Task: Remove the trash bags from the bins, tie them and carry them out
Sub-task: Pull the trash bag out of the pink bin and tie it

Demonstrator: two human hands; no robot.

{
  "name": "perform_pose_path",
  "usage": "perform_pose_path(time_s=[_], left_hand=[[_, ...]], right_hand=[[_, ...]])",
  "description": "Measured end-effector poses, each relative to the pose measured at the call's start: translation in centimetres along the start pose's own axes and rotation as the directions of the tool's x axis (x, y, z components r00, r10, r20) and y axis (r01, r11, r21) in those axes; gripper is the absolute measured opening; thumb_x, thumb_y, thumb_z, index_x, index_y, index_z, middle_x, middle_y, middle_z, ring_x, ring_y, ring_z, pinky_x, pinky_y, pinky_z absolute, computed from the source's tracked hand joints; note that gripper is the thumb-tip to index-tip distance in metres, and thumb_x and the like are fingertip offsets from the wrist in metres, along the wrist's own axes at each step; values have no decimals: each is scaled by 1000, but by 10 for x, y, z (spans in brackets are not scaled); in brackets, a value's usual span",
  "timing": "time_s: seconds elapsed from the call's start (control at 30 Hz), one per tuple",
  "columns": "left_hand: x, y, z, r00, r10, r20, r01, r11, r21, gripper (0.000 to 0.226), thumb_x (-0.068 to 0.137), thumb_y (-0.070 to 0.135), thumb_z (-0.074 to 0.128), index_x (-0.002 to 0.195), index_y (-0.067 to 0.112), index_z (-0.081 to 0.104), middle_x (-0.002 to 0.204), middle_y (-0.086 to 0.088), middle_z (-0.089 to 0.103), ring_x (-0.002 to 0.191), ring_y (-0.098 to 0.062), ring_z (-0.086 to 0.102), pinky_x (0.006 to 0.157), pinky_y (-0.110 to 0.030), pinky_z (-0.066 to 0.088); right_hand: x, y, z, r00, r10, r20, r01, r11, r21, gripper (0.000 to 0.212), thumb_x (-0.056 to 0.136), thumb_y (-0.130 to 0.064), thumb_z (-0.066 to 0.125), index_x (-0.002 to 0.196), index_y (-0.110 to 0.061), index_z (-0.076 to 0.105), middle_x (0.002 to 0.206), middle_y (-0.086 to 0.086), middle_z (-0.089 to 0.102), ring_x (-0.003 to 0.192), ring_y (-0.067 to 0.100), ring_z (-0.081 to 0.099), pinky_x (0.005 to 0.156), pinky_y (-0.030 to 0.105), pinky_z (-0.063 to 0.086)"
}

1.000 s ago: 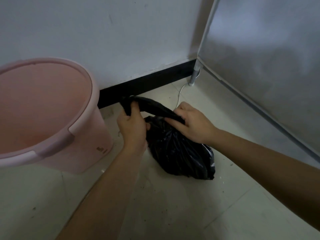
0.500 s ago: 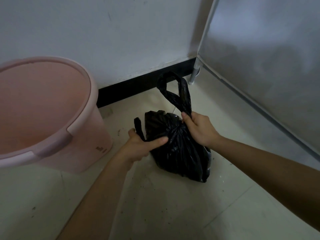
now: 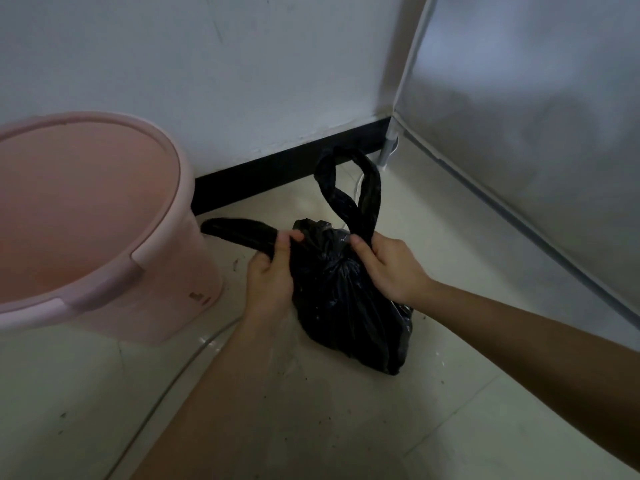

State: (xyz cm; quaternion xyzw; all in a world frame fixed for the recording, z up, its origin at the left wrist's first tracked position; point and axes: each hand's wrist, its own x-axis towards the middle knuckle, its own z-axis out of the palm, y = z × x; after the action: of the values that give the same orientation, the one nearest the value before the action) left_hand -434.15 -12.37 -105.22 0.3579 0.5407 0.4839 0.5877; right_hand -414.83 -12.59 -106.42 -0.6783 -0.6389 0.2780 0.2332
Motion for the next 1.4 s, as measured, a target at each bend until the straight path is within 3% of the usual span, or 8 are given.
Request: perform_pose_path(time_s=[0.1,0.27,0.4,0.6,0.77,0.97,1.1,1.4], left_hand=[[5,10,4,997,-59,51,69,972,-223,36,107,35,37,87,9,53,64,-4,58,62,-17,62,65,-25,54],[16,9,0,972,-169,161,181,982,-59,16,94,-2,48,96,13,46,62,1,40,47,-8,41,47,-21,36],[19,9,-13,918,-204,340,166,977,137,51,84,-19,53,127,9,49,93,-13,63,88,-22,66,76,-29,56],[25,16,-22,793,-223,567,125,970,206,41,85,2,73,125,5,64,120,-14,71,112,-25,68,97,-36,54],[26,13,-17,850,-235,471,228,971,72,19,100,30,56,85,18,59,56,7,46,48,-5,41,53,-17,37],[34,7,-26,776,-324,541,406,913,-35,24,104,31,45,87,17,53,64,2,24,50,-7,21,50,-20,21],[36,8,-26,747,-315,586,455,885,-104,28,99,21,39,118,5,51,62,3,32,51,-6,25,45,-19,16],[31,18,-17,714,-269,646,437,893,-111,85,86,84,16,88,21,74,66,2,39,56,-9,22,48,-24,12]], right_hand=[[-3,-1,1,996,-68,54,70,997,-35,37,105,-47,35,75,-26,41,66,-6,56,65,10,57,63,26,39],[-5,-5,2,973,-157,169,178,977,-121,37,106,-42,33,85,-16,48,72,2,61,66,16,58,64,26,38],[-3,0,3,919,-341,199,386,885,-262,26,107,-31,34,105,-12,52,87,12,64,73,27,61,67,32,43],[3,4,9,819,-522,237,562,646,-516,45,99,-36,27,92,-4,59,75,12,57,52,29,56,43,33,45],[9,4,7,747,-595,299,656,584,-478,27,102,-28,43,100,-6,59,85,11,61,69,25,59,58,35,55],[11,-6,-10,885,-94,456,93,995,25,35,93,-48,63,76,-18,58,67,-9,56,63,6,53,65,22,44],[19,-3,-32,722,47,690,-327,902,281,31,91,-31,70,115,-13,69,109,5,74,102,16,69,95,28,51],[37,-35,-47,906,166,389,-386,700,601,66,88,-71,46,132,-23,58,120,2,63,89,16,60,79,31,46]])
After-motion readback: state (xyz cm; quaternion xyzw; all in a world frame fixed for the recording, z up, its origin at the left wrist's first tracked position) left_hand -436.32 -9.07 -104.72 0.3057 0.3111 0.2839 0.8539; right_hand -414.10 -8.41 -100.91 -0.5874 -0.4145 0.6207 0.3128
